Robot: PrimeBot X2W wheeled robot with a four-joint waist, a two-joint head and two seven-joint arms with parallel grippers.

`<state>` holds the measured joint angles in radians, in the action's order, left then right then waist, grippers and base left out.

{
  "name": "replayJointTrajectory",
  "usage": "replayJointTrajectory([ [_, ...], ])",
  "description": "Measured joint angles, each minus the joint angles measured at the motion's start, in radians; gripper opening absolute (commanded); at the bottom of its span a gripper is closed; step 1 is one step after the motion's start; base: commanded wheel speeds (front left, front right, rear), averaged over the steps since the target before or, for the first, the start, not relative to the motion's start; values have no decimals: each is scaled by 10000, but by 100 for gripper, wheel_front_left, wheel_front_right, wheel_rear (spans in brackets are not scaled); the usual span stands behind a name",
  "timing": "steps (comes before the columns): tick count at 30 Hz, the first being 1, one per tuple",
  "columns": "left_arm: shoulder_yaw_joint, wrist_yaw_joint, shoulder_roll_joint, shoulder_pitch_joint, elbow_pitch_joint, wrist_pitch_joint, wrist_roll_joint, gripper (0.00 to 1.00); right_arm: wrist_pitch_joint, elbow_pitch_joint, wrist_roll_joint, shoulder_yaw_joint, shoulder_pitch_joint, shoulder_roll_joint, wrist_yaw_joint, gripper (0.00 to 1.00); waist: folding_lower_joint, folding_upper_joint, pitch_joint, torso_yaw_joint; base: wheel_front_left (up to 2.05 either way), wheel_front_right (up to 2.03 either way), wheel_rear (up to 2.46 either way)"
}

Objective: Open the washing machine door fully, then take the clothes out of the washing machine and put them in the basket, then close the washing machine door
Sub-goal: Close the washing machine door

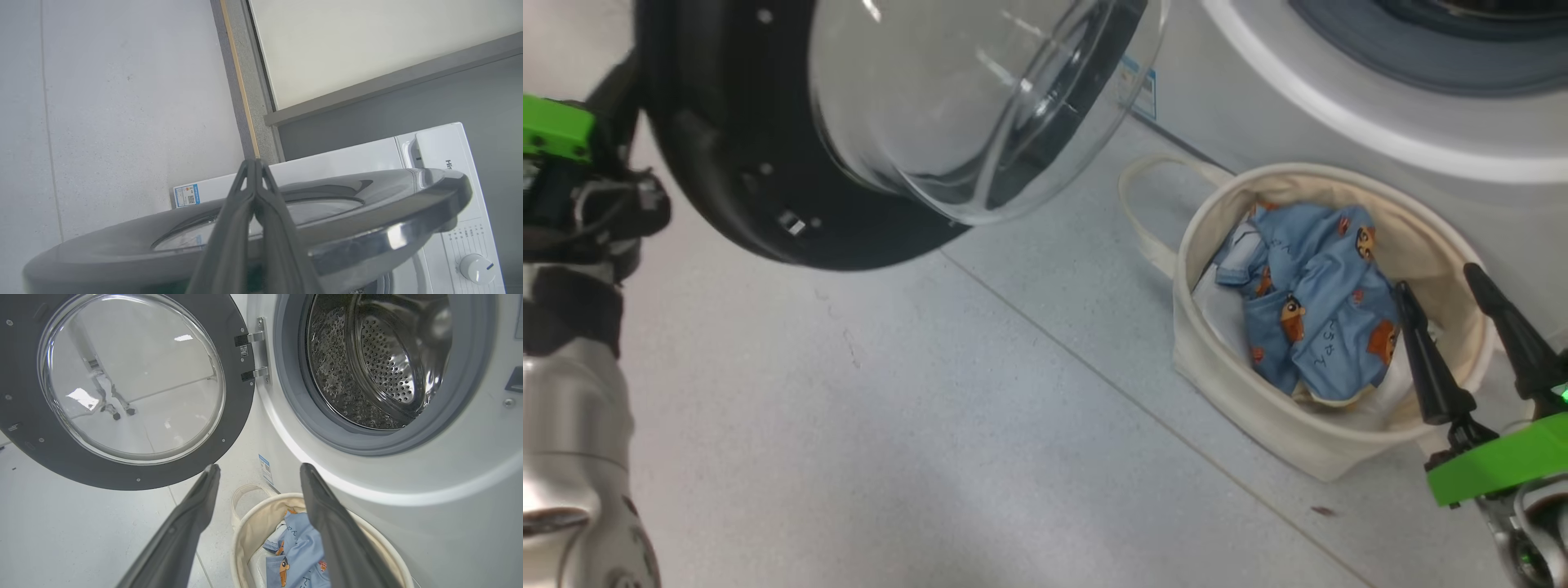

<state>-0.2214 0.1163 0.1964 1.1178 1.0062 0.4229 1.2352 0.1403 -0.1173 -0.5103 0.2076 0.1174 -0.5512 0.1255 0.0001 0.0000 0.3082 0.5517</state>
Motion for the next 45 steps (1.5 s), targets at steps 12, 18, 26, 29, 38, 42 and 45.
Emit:
replayJointTrajectory([
  [12, 1235, 75, -316, -1414, -1522, 1570, 167, 0, 303, 763, -4, 454, 6, 606, 0, 100, -1, 0, -964, -83, 0, 0, 0],
  [18, 1710, 75, -627, -2212, -2677, 1841, 384, 0, 476, 1118, -12, 619, 17, 813, 0, 100, -1, 0, -1307, -117, 0, 0, 0],
  [26, 2834, 75, -1049, -3680, -4798, 2265, 527, 0, 740, 1503, -17, 679, 20, 1129, 0, 100, -1, 0, -1780, -195, 0, 0, 0],
  [29, 3292, 75, -1124, -4154, -5513, 2293, 516, 0, 788, 1651, -17, 669, 16, 1206, 0, 100, -1, 0, -1922, -220, 0, 0, 0],
  [38, 4451, 75, -1429, -5102, -6600, 1670, 186, 0, 895, 1847, -15, 418, -9, 1333, 0, 100, -1, 0, -2248, -335, 0, 0, 0],
  [42, 5045, 75, -1465, -5262, -6571, 1177, 209, 0, 903, 1841, -8, 293, -54, 1442, 0, 100, -1, 0, -2397, -419, 0, 0, 0],
  [45, 5553, 73, -1473, -5276, -6456, 729, 330, 0, 909, 1833, 8, 178, -218, 1522, 0, 100, -1, 0, -2495, -523, 0, 0, 0],
])
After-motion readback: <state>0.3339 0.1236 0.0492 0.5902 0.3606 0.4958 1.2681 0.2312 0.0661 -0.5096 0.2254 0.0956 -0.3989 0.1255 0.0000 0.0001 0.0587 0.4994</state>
